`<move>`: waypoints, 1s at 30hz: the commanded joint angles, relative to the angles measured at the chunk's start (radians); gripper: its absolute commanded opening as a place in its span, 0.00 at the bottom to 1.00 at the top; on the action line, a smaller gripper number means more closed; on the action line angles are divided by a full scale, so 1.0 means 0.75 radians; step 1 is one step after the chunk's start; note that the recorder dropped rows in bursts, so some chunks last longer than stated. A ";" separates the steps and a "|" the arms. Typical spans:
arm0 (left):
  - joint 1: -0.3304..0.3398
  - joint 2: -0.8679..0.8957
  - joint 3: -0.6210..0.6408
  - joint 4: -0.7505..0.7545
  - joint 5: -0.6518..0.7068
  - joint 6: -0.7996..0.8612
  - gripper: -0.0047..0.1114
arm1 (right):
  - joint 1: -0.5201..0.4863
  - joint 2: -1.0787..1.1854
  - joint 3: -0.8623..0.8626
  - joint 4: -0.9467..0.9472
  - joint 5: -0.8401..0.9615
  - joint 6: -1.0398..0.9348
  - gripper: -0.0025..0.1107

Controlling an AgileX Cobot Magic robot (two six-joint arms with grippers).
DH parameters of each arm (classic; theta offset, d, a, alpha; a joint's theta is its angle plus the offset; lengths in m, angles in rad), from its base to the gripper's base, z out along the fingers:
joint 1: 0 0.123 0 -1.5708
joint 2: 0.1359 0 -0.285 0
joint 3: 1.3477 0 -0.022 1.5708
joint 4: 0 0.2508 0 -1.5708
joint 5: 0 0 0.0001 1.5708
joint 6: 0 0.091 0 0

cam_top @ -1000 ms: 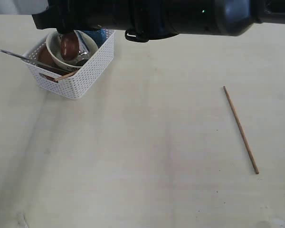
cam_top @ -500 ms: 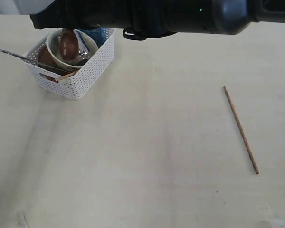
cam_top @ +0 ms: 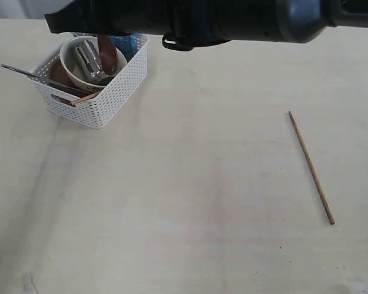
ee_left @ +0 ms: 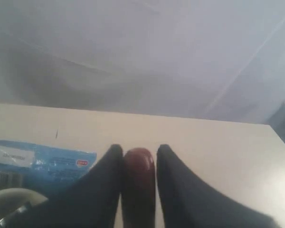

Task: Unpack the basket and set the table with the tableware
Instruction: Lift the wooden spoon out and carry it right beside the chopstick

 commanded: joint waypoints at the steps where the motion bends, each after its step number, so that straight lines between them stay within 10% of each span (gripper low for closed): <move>1: -0.009 -0.011 -0.010 0.017 0.051 0.008 0.41 | 0.000 0.003 -0.006 -0.019 0.022 -0.019 0.02; 8: 0.018 -0.011 -0.010 0.017 -0.101 0.043 0.62 | -0.026 -0.076 0.142 -0.019 -0.151 0.038 0.02; 13: 0.050 -0.013 -0.005 0.017 -0.074 0.083 0.62 | -0.324 -0.347 0.474 -0.019 0.123 0.108 0.02; 16: 0.050 -0.013 -0.002 0.025 0.063 0.098 0.56 | -0.649 -0.448 0.639 -0.111 0.582 0.279 0.02; 20: 0.050 -0.013 -0.002 0.100 0.270 0.064 0.29 | -1.137 -0.389 0.600 -0.966 1.218 1.098 0.02; 30: 0.050 -0.013 0.080 0.111 0.281 0.076 0.22 | -1.208 -0.326 0.842 -0.995 1.181 1.164 0.02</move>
